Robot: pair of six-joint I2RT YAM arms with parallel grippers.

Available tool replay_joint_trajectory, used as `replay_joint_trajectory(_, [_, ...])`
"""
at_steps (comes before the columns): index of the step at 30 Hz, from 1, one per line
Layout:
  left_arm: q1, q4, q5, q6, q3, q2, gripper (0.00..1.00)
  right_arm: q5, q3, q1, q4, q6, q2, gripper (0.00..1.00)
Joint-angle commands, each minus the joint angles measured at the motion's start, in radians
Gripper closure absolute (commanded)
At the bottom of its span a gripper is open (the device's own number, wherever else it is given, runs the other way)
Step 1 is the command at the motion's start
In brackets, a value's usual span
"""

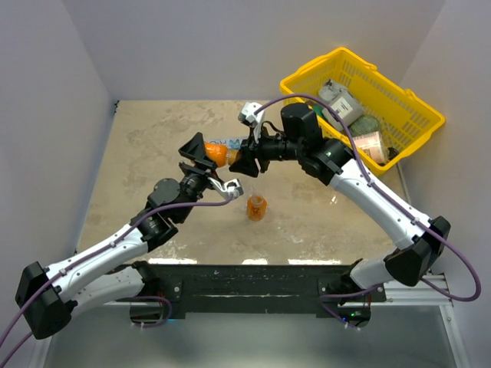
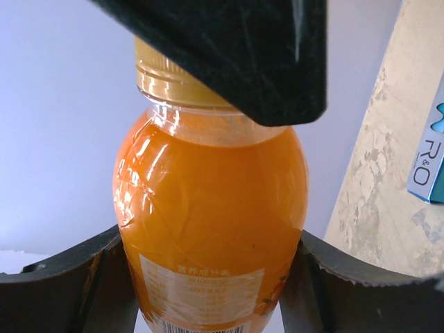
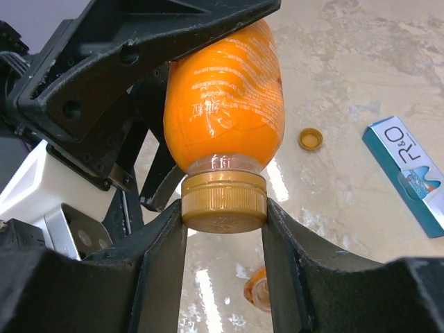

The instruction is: Screw on the bottle caps

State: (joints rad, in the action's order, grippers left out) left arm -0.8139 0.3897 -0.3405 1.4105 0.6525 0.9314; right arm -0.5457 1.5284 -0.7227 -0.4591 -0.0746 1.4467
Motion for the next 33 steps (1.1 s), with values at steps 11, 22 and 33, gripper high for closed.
replay_joint_trajectory(11, [0.191,-0.509,0.211,-0.471,0.196,0.017,1.0,-0.075,0.162,0.157,-0.249,-0.285,-0.1,0.23])
replay_joint_trajectory(22, [0.242,-1.101,1.095,-0.674,0.619,0.282,1.0,-0.031,0.001,0.007,-0.385,-1.008,-0.253,0.23])
replay_joint_trajectory(33, [0.243,-1.22,1.161,-0.622,0.727,0.351,1.0,-0.026,-0.002,-0.06,-0.36,-1.077,-0.236,0.24])
